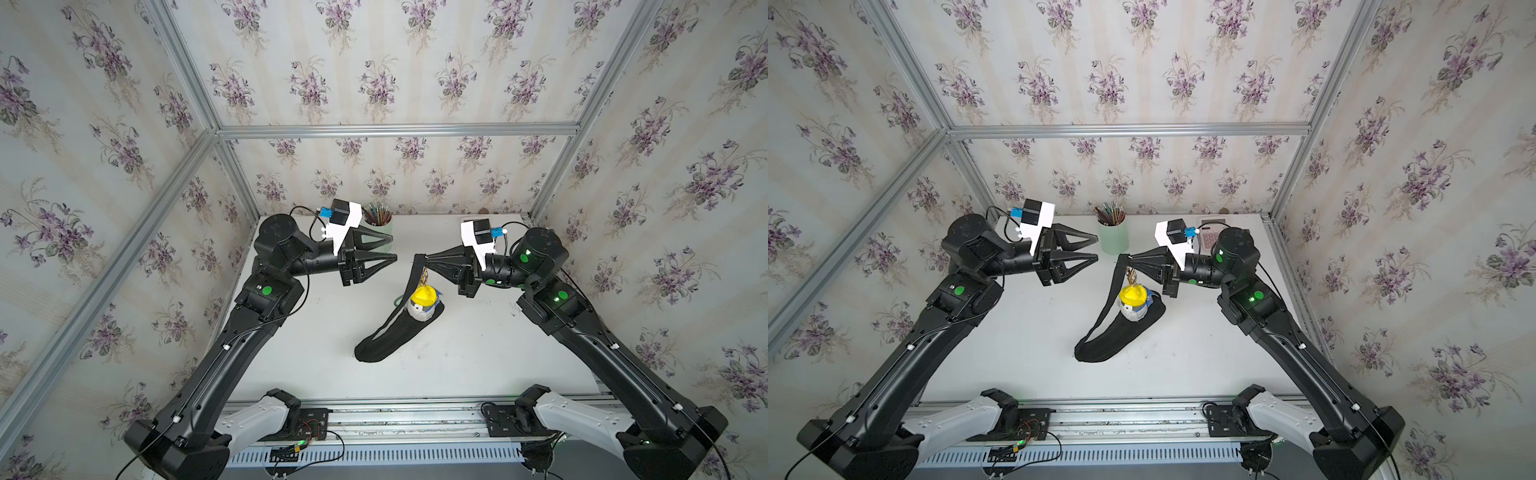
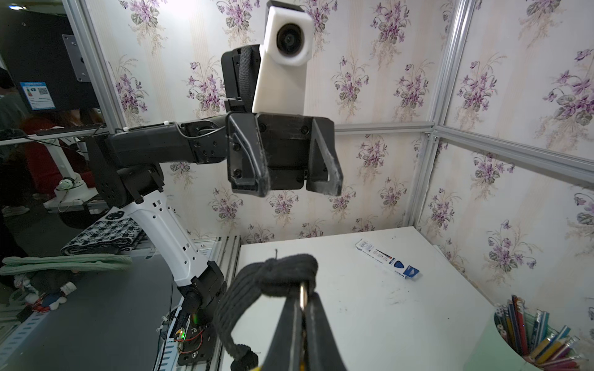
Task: Remove the decoration from the bag
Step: Pick up the bag from the center of the board.
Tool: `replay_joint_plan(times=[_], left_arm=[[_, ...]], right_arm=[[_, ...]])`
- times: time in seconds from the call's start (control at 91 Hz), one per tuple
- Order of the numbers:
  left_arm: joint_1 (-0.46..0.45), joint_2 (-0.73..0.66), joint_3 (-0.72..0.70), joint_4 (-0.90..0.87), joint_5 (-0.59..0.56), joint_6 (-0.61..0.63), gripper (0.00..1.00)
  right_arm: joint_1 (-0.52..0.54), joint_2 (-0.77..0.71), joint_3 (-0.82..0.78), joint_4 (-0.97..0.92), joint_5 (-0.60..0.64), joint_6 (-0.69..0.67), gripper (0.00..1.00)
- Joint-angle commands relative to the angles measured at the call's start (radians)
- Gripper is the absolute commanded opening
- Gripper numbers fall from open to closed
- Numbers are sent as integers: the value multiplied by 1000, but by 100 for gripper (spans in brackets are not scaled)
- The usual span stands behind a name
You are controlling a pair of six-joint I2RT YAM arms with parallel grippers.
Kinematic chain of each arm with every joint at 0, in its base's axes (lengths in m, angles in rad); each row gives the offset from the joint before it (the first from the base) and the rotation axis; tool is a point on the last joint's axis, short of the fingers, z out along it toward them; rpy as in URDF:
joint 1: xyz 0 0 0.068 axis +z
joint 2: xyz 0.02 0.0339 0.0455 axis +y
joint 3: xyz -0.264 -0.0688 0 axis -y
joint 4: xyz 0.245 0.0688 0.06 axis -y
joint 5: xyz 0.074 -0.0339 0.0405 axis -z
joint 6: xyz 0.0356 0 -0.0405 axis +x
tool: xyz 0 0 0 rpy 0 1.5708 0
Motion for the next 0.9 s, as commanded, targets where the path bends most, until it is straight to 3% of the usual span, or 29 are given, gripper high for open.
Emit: replay_joint_plan(times=[0.0,0.176,0.341,0.506,0.758,0.835,0.89], left_arm=[[0,-7,26,-165,-74,141,54],[-21,42,115,-299,-7,181,66],[-102,74,177,-403,-59,263,80],[-150,116,223,-436,-87,282,81],[-208,181,249,-481,-192,318,72],[-210,184,250,-482,-201,318,58],[-210,182,247,-476,-202,319,42]], right_arm=[[0,3,27,-27,12,-15,0],[0,35,84,-119,11,-36,0],[0,70,112,-205,21,-56,0],[-1,81,109,-227,5,-64,0],[0,77,113,-231,-7,-63,0],[0,73,111,-235,-9,-66,0],[1,73,111,-237,-9,-67,0]])
